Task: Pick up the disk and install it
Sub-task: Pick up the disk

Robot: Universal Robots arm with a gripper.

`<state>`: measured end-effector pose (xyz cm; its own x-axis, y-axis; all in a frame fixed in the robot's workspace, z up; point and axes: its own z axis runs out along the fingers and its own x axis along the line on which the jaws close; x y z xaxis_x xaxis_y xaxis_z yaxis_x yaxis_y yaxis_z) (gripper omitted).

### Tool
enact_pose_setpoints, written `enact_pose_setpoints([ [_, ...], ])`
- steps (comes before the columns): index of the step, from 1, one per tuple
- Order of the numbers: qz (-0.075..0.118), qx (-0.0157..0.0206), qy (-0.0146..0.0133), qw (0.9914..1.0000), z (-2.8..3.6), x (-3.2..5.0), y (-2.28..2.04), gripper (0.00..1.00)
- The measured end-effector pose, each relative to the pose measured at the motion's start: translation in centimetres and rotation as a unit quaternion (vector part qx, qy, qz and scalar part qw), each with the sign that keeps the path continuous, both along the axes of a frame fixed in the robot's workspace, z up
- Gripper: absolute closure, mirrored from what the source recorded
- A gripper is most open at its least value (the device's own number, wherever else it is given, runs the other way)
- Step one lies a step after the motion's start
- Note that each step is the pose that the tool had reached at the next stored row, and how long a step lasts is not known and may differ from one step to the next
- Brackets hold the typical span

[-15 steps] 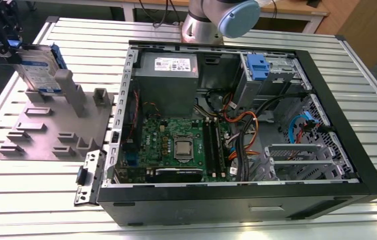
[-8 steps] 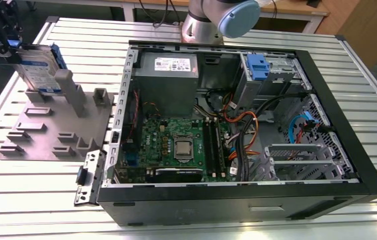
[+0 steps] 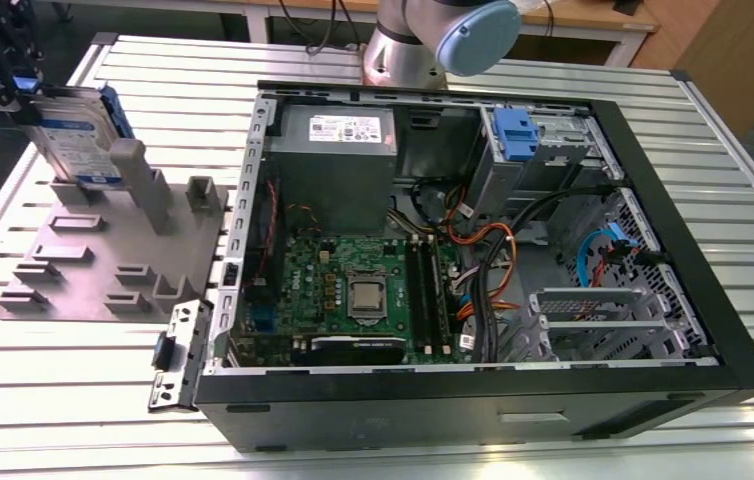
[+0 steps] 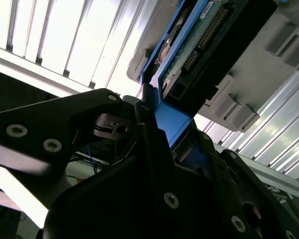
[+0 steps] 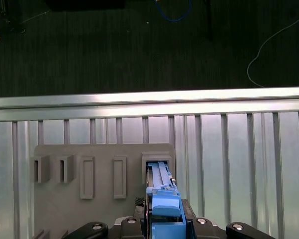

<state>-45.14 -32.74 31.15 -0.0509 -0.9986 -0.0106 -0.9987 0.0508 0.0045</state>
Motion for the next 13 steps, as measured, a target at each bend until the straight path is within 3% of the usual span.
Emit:
enact_pose_setpoints([
  [13,0.000,0.0000,0.0000,1.00000,0.57,0.00,0.00,0.64],
])
